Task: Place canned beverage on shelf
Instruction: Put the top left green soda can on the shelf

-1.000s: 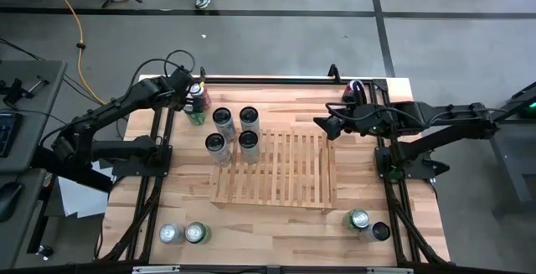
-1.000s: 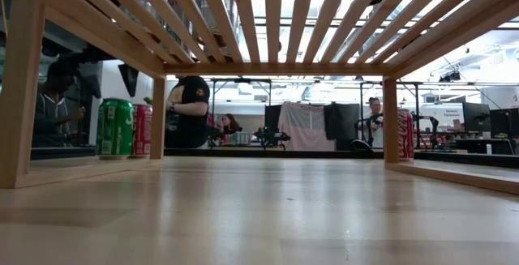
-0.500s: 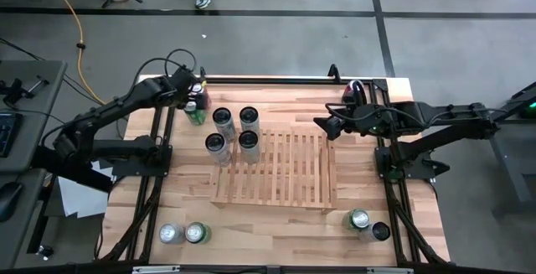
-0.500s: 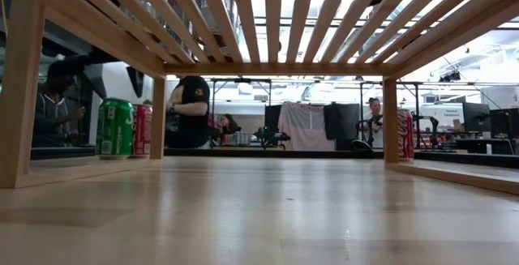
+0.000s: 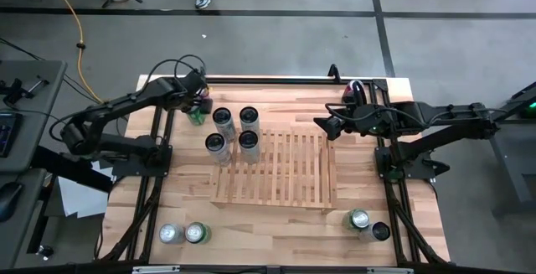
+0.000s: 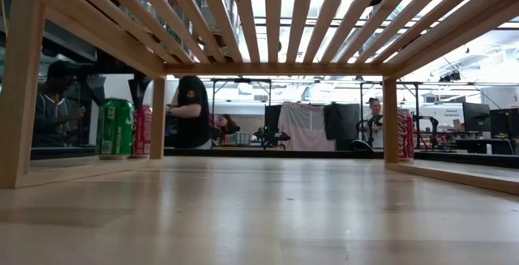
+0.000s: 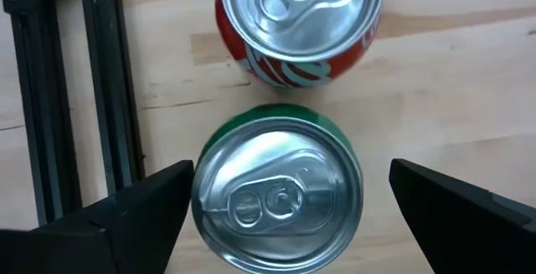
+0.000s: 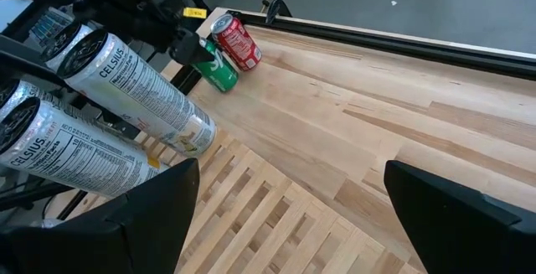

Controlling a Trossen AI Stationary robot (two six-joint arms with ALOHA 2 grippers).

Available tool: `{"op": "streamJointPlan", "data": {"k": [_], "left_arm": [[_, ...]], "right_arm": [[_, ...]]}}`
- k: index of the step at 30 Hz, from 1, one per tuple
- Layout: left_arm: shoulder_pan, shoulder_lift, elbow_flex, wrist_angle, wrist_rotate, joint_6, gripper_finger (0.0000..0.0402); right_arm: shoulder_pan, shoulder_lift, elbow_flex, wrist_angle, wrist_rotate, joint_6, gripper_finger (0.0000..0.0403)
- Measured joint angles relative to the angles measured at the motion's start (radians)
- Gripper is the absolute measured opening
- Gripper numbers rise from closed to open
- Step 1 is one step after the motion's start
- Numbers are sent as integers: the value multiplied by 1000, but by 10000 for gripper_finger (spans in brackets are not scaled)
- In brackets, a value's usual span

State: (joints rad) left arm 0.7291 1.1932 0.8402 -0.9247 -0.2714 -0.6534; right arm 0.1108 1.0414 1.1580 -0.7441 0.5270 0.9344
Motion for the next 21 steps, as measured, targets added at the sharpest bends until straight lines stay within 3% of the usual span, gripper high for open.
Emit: {"op": "streamJointPlan", "data": {"k": [9, 12, 16, 21], "left_arm": [[-10, 43, 0, -20, -30, 14, 382], [-10, 44, 0, -20, -31, 36, 353], [-10, 3, 0, -43, -24, 61, 283], [-10, -114, 77, -187, -24, 88, 281]], "right_arm": [[0, 0, 0, 0, 0, 0, 365], [0, 0, 0, 0, 0, 5, 365], [0, 0, 0, 0, 0, 7, 365], [0, 0, 0, 0, 0, 7, 365]]}}
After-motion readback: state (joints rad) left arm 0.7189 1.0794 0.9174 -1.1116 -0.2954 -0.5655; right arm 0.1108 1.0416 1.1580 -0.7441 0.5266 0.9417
